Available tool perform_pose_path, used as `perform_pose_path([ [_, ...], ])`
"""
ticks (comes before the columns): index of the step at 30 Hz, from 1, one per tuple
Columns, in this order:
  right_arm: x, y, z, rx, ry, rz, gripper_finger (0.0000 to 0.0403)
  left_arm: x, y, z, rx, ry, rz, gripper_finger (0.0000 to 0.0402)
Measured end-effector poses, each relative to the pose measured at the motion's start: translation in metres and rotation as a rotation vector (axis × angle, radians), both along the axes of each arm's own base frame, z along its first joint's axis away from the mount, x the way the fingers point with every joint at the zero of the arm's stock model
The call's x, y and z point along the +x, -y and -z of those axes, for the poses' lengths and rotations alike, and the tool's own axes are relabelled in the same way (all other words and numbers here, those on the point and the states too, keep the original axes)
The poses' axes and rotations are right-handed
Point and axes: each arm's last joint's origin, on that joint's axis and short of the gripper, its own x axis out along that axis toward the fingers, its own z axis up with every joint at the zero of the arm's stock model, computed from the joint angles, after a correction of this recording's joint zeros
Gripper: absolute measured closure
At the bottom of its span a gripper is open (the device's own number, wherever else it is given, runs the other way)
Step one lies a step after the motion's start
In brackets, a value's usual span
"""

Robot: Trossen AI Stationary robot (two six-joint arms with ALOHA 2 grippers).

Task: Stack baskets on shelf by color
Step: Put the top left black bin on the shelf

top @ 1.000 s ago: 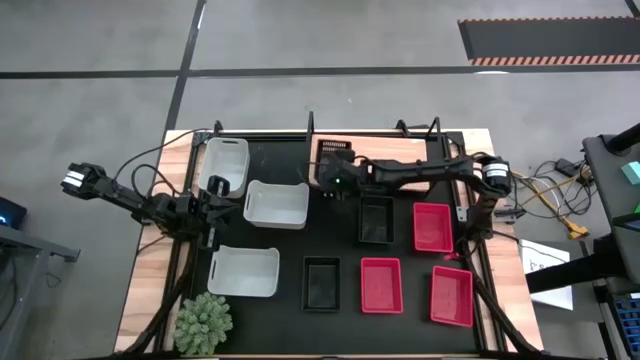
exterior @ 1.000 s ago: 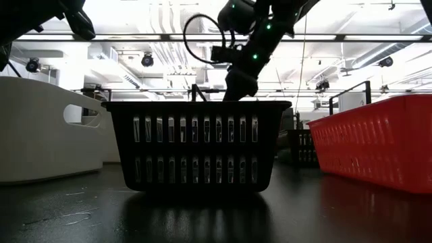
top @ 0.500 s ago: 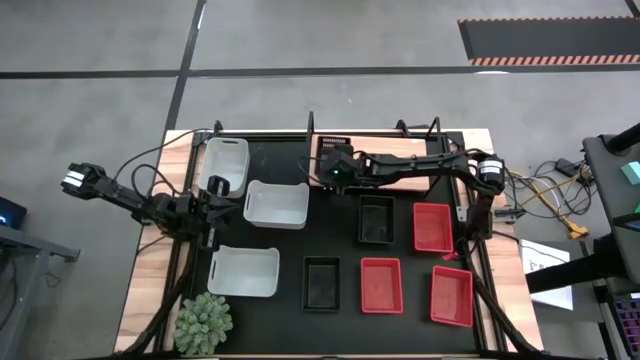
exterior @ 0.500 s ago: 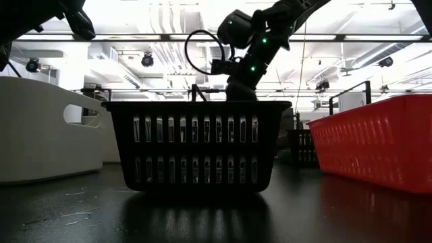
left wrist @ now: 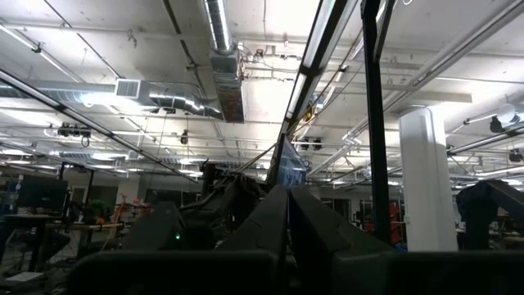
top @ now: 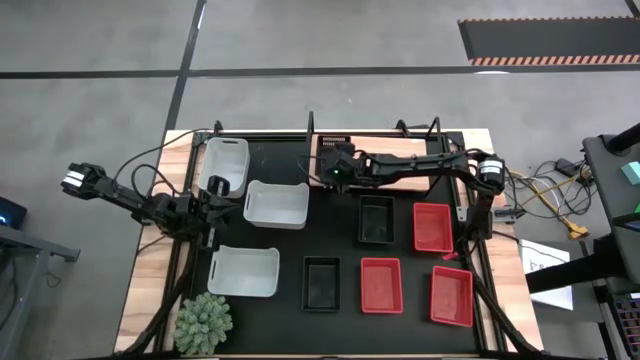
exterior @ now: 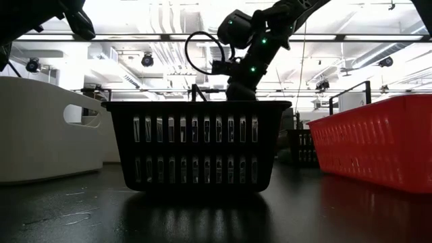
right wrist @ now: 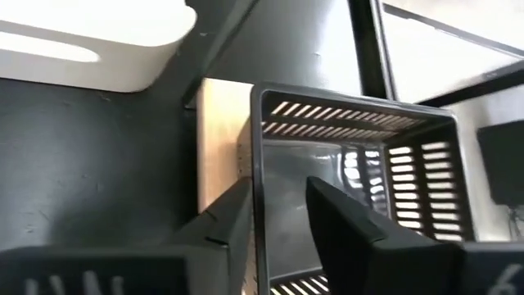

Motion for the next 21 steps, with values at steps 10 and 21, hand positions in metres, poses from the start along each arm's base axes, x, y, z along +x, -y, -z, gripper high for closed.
perform_pose_path([
  [10, -0.008, -0.009, -0.026, 0.017, -0.003, -0.005, 0.0264, 0.000, 0.000, 0.000, 0.000, 0.000, 0.000, 0.0402],
  [21, -0.052, 0.029, -0.048, 0.054, -0.128, 0.131, 0.0349, 0.000, 0.000, 0.000, -0.001, 0.000, 0.000, 0.0402],
])
